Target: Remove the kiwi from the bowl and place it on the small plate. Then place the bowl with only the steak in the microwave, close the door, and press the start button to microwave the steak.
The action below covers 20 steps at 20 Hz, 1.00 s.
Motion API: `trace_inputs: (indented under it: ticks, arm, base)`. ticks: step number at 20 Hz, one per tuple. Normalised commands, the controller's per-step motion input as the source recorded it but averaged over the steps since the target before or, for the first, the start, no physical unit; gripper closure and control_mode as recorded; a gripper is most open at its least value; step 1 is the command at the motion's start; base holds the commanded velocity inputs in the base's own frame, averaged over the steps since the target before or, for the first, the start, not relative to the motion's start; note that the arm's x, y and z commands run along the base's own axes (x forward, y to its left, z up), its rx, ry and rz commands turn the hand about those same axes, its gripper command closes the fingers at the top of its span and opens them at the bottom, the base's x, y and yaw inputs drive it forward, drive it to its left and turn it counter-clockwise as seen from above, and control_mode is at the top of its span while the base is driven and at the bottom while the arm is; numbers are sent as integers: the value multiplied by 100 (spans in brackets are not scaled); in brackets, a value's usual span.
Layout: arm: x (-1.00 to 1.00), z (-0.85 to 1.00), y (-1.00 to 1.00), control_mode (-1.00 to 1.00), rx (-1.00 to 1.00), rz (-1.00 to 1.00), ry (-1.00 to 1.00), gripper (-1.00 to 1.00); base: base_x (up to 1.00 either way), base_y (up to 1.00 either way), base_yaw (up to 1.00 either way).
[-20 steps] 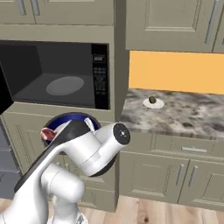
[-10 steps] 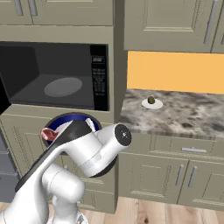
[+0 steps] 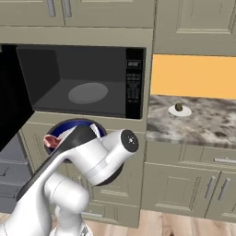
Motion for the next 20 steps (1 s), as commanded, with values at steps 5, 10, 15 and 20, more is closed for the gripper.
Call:
trace_inputs:
  ticks: [5,10,15,20]
  arm:
    - [0,0,0,100,0,0,0,100]
    - [0,0,0,100,0,0,0,100]
    - [0,0,0,100,0,0,0,100]
    - [27,0,0,-100,5,0,0,100]
  base:
    - [0,35,16]
    - [6,5,8]
    - [10,6,0]
    - [13,2,0]
